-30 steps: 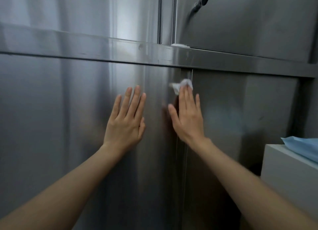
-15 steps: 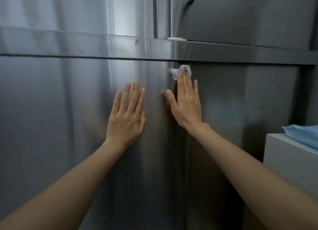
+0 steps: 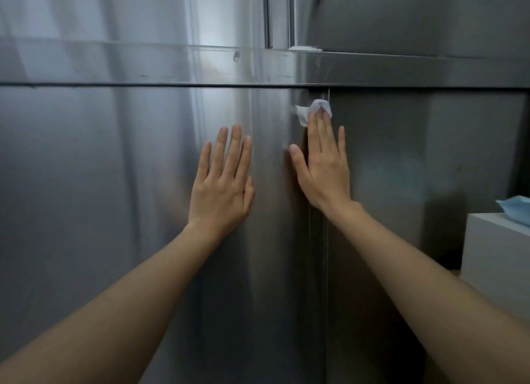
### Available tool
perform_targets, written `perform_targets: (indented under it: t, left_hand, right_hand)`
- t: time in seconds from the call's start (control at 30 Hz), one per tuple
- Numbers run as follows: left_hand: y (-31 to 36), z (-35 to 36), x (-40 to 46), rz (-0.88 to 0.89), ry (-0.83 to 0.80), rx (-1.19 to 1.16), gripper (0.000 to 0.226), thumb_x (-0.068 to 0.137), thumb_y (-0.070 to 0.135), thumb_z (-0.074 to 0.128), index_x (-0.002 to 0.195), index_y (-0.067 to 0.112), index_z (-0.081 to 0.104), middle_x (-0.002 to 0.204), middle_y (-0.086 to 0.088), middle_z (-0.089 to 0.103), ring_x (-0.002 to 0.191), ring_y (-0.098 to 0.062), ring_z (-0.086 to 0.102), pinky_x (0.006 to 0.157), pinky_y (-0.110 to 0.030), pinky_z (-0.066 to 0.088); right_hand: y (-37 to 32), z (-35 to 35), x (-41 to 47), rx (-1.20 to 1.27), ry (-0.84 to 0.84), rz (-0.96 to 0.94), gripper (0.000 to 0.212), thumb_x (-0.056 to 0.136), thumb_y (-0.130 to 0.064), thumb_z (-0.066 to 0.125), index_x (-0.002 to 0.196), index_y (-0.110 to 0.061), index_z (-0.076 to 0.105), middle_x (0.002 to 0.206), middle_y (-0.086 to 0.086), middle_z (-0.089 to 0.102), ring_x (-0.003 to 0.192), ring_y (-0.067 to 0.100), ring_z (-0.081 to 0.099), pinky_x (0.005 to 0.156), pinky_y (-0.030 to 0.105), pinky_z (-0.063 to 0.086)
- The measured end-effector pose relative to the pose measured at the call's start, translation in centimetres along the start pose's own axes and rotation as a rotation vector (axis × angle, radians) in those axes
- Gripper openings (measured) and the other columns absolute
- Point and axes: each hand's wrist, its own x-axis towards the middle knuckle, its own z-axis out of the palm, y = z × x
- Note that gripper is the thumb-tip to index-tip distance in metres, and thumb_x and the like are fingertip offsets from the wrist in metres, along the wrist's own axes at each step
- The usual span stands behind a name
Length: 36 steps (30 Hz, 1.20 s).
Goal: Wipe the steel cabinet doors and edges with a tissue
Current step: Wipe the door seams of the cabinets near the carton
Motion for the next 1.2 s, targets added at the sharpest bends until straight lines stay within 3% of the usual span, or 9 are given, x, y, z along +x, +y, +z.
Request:
perform_targets:
  t: [0.1, 0.2, 0.4, 0.7, 0.8, 0.93, 1.03, 1.2]
  left_hand:
    - [0.1, 0.0, 0.0, -0.002, 0.008, 0.0, 0.067, 0.097, 0.028, 0.034, 0.157, 0.003, 0.015, 0.163, -0.019, 0.012, 0.151, -0.037, 0.01, 0.123, -0.05, 0.007]
    - [0.0, -0.1, 0.0, -0.017, -0.014, -0.009, 0.069, 0.095, 0.027, 0.035, 0.157, 0.004, 0.015, 0.164, -0.019, 0.012, 0.151, -0.036, 0.01, 0.123, -0.049, 0.007]
    - [0.7, -0.6, -0.7, -0.032, -0.02, -0.052, 0.068, 0.095, 0.022, 0.042, 0.156, 0.003, 0.019, 0.163, -0.019, 0.015, 0.151, -0.036, 0.013, 0.122, -0.05, 0.009]
    - [9.5, -1.7, -15.9, -0.057, -0.095, -0.23, 0.063, 0.096, 0.023, 0.04, 0.154, 0.002, 0.027, 0.162, -0.018, 0.016, 0.152, -0.032, 0.011, 0.122, -0.052, 0.014]
    - [11.4, -0.5, -21.7, -0.09, -0.139, -0.215, 0.061, 0.097, 0.025, 0.036, 0.153, 0.002, 0.03, 0.162, -0.016, 0.017, 0.152, -0.031, 0.012, 0.122, -0.05, 0.012]
    - [10.6, 1.5, -25.1, -0.066, -0.168, -0.13, 0.062, 0.1, 0.029, 0.033, 0.157, 0.007, 0.022, 0.166, -0.012, 0.007, 0.153, -0.027, 0.007, 0.123, -0.045, 0.005]
    - [10.3, 2.9, -25.3, -0.036, -0.12, -0.051, 0.062, 0.101, 0.029, 0.033, 0.157, 0.009, 0.02, 0.166, -0.011, 0.005, 0.153, -0.027, 0.007, 0.124, -0.045, 0.004]
    - [10.6, 3.3, -25.6, -0.033, -0.078, -0.029, 0.062, 0.101, 0.029, 0.034, 0.158, 0.008, 0.019, 0.166, -0.012, 0.005, 0.153, -0.027, 0.007, 0.124, -0.046, 0.004]
  right_hand:
    - [-0.1, 2.1, -8.1, -0.006, -0.013, 0.067, 0.071, 0.103, -0.046, 0.03, 0.158, -0.005, 0.011, 0.166, 0.008, 0.008, 0.154, 0.018, 0.004, 0.125, 0.04, 0.003]
    - [1.0, 3.7, -17.4, -0.033, -0.168, 0.093, 0.074, 0.103, -0.052, 0.028, 0.159, -0.009, 0.006, 0.167, 0.003, -0.001, 0.154, 0.016, 0.001, 0.124, 0.039, 0.005]
    - [1.9, 4.6, -19.4, -0.104, -0.239, 0.077, 0.075, 0.103, -0.057, 0.021, 0.159, -0.011, 0.001, 0.166, -0.001, -0.007, 0.153, 0.012, -0.006, 0.123, 0.036, 0.0]
    - [1.5, 5.5, -19.7, -0.02, -0.107, 0.083, 0.072, 0.103, -0.049, 0.028, 0.158, -0.006, 0.007, 0.165, 0.005, 0.0, 0.153, 0.016, -0.001, 0.125, 0.041, 0.003]
    - [3.0, 7.0, -24.6, -0.023, -0.15, 0.052, 0.072, 0.103, -0.047, 0.031, 0.158, -0.006, 0.007, 0.165, 0.006, 0.001, 0.154, 0.018, 0.002, 0.125, 0.042, 0.005]
    - [4.6, 7.7, -35.6, -0.116, -0.316, -0.032, 0.077, 0.103, -0.053, 0.03, 0.158, -0.004, 0.008, 0.167, 0.01, 0.002, 0.153, 0.022, 0.007, 0.12, 0.048, 0.018]
    - [4.7, 8.0, -32.5, -0.094, -0.256, -0.046, 0.077, 0.104, -0.056, 0.023, 0.157, -0.003, 0.008, 0.165, 0.012, 0.005, 0.153, 0.023, 0.006, 0.123, 0.044, 0.012]
    - [2.6, 6.0, -16.7, 0.013, 0.067, -0.01, 0.073, 0.103, -0.049, 0.025, 0.152, 0.005, 0.021, 0.16, 0.021, 0.024, 0.15, 0.03, 0.019, 0.124, 0.046, 0.007]
